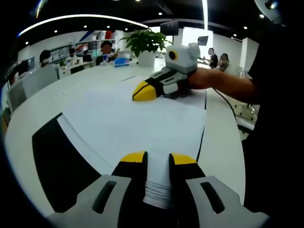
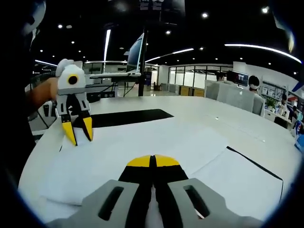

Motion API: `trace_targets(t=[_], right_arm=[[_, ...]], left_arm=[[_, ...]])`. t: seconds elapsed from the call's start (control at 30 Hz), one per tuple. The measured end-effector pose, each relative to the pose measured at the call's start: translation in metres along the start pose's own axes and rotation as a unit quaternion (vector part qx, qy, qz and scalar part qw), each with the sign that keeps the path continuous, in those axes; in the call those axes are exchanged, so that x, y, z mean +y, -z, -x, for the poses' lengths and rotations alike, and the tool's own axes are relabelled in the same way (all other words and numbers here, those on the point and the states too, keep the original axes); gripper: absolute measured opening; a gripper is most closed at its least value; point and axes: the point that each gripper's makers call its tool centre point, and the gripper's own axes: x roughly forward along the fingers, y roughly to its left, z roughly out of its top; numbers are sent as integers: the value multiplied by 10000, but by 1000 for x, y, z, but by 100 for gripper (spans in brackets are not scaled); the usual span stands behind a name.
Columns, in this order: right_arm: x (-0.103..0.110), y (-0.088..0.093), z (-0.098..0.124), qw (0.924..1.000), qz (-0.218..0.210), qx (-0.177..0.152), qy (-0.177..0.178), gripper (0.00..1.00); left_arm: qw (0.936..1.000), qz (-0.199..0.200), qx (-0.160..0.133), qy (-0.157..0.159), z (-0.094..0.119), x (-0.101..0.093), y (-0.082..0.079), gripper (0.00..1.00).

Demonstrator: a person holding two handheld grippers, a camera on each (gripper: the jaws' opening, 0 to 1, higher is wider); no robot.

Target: Flip through the bound document one page at a time

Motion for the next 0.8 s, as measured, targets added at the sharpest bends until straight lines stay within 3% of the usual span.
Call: trace_targets(t=[0.17, 0.47, 0.8], right_arm=[[1, 1, 5, 9999, -91, -20, 38, 2], [19, 3, 13, 9991, -229, -67, -339, 2], [28, 4, 16, 9987, -177, -33, -485, 2]], left_arm=[[10000, -4, 3, 10, -1, 0, 0, 21], [10000, -3, 9, -2, -1, -1, 0, 21], [10000, -3, 28, -25, -1, 0, 0, 21]])
